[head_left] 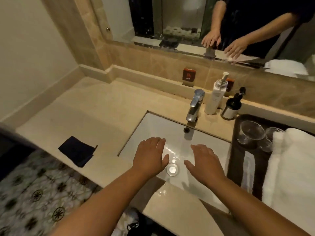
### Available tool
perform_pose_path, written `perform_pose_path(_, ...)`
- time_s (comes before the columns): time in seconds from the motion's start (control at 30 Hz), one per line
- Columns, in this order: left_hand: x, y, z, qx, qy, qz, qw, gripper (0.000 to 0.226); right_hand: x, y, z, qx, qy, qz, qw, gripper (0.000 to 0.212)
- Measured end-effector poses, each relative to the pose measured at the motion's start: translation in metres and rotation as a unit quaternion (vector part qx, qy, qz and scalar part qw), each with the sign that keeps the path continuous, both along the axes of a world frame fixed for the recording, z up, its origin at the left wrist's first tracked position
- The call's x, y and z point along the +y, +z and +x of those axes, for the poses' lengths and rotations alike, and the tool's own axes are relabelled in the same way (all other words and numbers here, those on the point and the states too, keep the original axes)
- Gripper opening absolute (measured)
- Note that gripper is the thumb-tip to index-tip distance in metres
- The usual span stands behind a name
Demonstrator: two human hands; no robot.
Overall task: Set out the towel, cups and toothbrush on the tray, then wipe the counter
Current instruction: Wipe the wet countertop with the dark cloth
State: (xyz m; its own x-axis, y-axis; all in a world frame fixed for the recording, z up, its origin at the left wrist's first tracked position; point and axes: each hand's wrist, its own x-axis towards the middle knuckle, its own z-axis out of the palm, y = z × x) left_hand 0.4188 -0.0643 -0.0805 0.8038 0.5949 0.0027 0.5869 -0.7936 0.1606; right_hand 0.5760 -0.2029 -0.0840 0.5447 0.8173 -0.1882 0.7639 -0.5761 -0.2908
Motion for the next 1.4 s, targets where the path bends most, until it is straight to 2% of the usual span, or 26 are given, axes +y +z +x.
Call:
perform_pose_path(0.17, 0.084, -0.003, -0.104, -0.033, 0.097, -0.024, 0.994, 0.061, 0.099, -0.004, -0.086, 0.0, 0.077, 0.014, 0.997, 0.067)
perform_pose_path(0.37, 0.218, -0.019, -0.241, -0.033, 0.184, -0.01, 0.982, 0.064, 0.233, -0.017, -0.216, 0.019, 0.149, 0.025, 0.988, 0.06)
perform_pose_path(0.5, 0.291, -0.023, -0.3, -0.034, 0.231, -0.013, 0.972, 0.063, 0.298, -0.019, -0.275, 0.022, 0.181, 0.013, 0.983, 0.063)
perform_pose_path(0.63, 0.353, -0.037, -0.327, -0.049, 0.28, -0.002, 0.959, 0.06, 0.34, -0.032, -0.305, 0.004, 0.2, -0.011, 0.98, 0.062)
perform_pose_path(0.8, 0.403, -0.067, -0.336, -0.043, 0.315, -0.008, 0.948, 0.058, 0.358, -0.051, -0.33, -0.027, 0.234, -0.011, 0.972, 0.061)
perform_pose_path(1.03, 0.447, -0.109, -0.339, 0.021, 0.347, -0.029, 0.937, 0.06, 0.344, -0.084, -0.343, -0.102, 0.302, 0.003, 0.948, 0.065)
perform_pose_path(1.17, 0.462, -0.129, -0.342, 0.067, 0.375, -0.073, 0.921, 0.074, 0.333, -0.099, -0.338, -0.1, 0.327, 0.003, 0.94, 0.062)
perform_pose_path(1.23, 0.464, -0.135, -0.344, 0.078, 0.374, -0.079, 0.921, 0.081, 0.326, -0.102, -0.337, -0.089, 0.364, 0.033, 0.927, 0.056)
perform_pose_path(1.33, 0.464, -0.138, -0.344, 0.076, 0.373, -0.073, 0.922, 0.085, 0.31, -0.099, -0.336, -0.04, 0.446, 0.1, 0.888, 0.048)
perform_pose_path(1.4, 0.464, -0.139, -0.344, 0.069, 0.375, -0.072, 0.921, 0.086, 0.303, -0.089, -0.331, 0.083, 0.435, 0.12, 0.889, 0.037)
